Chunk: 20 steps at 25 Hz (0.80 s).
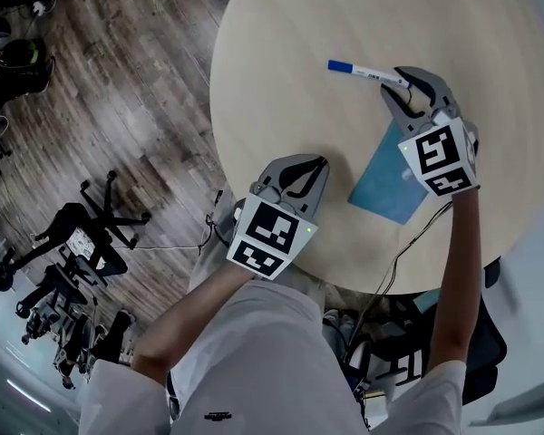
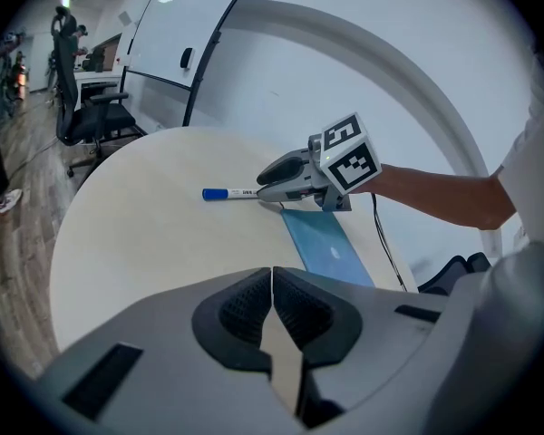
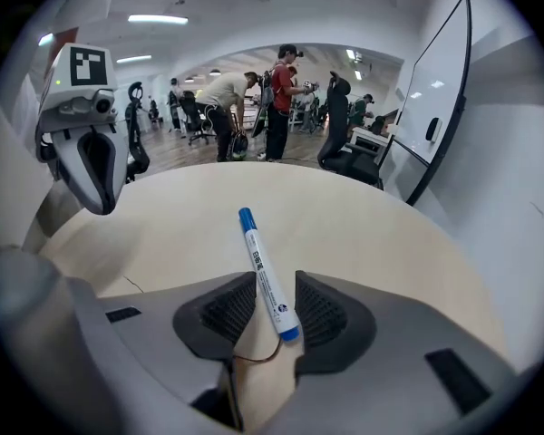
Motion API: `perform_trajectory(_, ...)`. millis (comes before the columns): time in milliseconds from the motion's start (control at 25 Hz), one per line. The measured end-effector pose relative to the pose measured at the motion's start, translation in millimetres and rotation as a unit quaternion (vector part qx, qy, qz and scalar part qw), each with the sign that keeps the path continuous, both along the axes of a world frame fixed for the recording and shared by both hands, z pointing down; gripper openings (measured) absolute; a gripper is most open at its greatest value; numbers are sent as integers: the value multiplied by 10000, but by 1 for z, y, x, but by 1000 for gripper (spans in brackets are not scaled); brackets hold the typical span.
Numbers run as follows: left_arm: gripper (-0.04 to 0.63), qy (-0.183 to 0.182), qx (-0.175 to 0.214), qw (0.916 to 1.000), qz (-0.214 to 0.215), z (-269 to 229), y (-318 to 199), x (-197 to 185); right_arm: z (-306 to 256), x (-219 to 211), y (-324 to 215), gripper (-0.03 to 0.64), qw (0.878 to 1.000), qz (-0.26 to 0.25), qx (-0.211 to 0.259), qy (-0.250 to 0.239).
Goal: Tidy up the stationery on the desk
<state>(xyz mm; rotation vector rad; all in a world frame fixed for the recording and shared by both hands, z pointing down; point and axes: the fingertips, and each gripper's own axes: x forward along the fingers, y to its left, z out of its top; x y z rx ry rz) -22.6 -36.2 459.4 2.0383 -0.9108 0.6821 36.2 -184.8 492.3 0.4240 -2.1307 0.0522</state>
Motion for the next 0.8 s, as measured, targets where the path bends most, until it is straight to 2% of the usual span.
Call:
perform_trajectory(200,25,7,-37,10000,11,3,-2,-2,11,4,1,145,9997,-104,-230,-6)
perform_trajectory(440,25,4,-67,10000,-9,6,-2,-1,12,1,5,91,9994,-163,-295,-45)
perform_trajectory(600,25,16,-34,10000,-4,3,-1,0,8,-1,5,89,9985,215,-401,-292)
perform_trajectory(800,25,32,9,10000,-17,0,4,-2,-9,-2,3,87,9943,750,-320,-683)
